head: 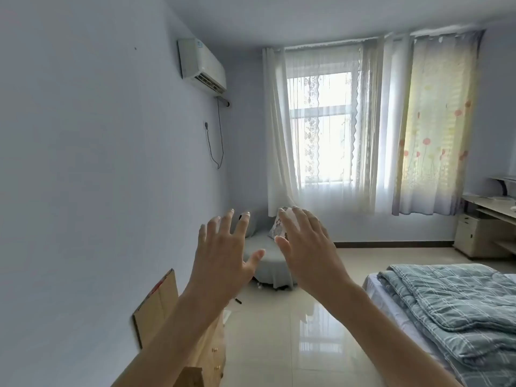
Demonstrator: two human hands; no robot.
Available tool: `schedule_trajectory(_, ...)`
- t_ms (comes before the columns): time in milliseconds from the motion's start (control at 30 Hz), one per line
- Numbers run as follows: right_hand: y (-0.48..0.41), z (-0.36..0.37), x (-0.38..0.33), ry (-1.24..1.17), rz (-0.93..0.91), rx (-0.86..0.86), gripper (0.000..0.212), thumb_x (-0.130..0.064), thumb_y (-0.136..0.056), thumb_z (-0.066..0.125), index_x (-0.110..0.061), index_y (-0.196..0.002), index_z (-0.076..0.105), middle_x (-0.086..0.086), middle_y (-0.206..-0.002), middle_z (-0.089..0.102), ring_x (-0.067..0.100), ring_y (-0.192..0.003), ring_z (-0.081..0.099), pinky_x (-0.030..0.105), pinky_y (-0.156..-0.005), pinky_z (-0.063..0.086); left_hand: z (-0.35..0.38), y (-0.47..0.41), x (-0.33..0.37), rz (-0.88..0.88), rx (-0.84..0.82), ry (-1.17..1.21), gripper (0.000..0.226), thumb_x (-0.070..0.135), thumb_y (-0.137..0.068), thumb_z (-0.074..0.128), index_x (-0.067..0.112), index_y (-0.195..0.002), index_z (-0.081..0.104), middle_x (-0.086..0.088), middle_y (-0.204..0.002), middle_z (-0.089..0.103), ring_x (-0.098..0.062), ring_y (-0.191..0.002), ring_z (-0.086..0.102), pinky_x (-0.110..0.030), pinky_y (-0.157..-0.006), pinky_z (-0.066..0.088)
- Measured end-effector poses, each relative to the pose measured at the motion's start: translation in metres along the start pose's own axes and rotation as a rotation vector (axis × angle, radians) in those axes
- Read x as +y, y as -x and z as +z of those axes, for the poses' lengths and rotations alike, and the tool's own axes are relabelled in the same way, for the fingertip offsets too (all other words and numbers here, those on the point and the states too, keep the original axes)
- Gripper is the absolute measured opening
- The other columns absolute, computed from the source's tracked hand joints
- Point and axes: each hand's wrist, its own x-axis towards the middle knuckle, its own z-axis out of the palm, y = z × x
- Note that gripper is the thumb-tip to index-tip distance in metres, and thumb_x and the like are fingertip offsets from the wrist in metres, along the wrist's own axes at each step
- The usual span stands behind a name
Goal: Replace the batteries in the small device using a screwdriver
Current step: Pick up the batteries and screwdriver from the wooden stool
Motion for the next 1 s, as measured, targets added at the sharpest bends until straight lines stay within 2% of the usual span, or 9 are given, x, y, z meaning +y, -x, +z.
schedule_trajectory(300, -0.079, 0.092, 0.066, -0.040, -0.069, -0.026, 0.055, -0.039, -0.110, 0.047, -0.013, -0.159, 0.041, 0.019, -0.161, 0.042, 0.036, -0.153, 0.037, 0.051, -0.126, 0.034, 0.087, -0.082, -0.004, -0.058, -0.026, -0.030, 0.083, 0.067, -0.100, 0.058, 0.026, -0.167, 0.032, -0.009, -0.171, 0.037, -0.033, -0.155, 0.038, -0.053, -0.127, 0.035)
schedule_trajectory(567, -0.172, 0.159, 0.130, -0.079, -0.142, -0.096, 0.058, -0.042, -0.112, 0.038, -0.015, -0.163, 0.031, 0.018, -0.169, 0.031, 0.035, -0.158, 0.026, 0.048, -0.130, 0.026, 0.147, -0.169, -0.010, -0.120, -0.067, -0.087, 0.080, 0.062, -0.102, 0.060, 0.027, -0.168, 0.031, -0.010, -0.172, 0.035, -0.032, -0.157, 0.035, -0.051, -0.129, 0.034)
schedule_trajectory(700, -0.205, 0.197, 0.134, -0.143, -0.173, -0.154, 0.060, -0.044, -0.112, 0.036, -0.016, -0.164, 0.028, 0.016, -0.170, 0.028, 0.032, -0.159, 0.023, 0.048, -0.129, 0.027, 0.173, -0.193, -0.027, -0.165, -0.103, -0.130, 0.080, 0.062, -0.101, 0.060, 0.027, -0.167, 0.032, -0.010, -0.173, 0.032, -0.033, -0.158, 0.032, -0.053, -0.130, 0.031)
schedule_trajectory(800, -0.231, 0.228, 0.129, -0.202, -0.201, -0.169, 0.057, -0.042, -0.112, 0.039, -0.015, -0.162, 0.032, 0.016, -0.168, 0.031, 0.032, -0.157, 0.027, 0.047, -0.129, 0.028, 0.195, -0.215, -0.049, -0.202, -0.108, -0.150, 0.080, 0.063, -0.101, 0.060, 0.028, -0.167, 0.032, -0.009, -0.174, 0.032, -0.033, -0.159, 0.031, -0.053, -0.130, 0.031)
schedule_trajectory(1000, -0.295, 0.299, 0.120, -0.223, -0.249, -0.204, 0.058, -0.042, -0.113, 0.038, -0.016, -0.164, 0.028, 0.015, -0.171, 0.024, 0.032, -0.160, 0.021, 0.044, -0.131, 0.021, 0.250, -0.268, -0.108, -0.243, -0.120, -0.194, 0.080, 0.066, -0.102, 0.056, 0.030, -0.168, 0.030, -0.007, -0.175, 0.032, -0.031, -0.161, 0.029, -0.052, -0.132, 0.029)
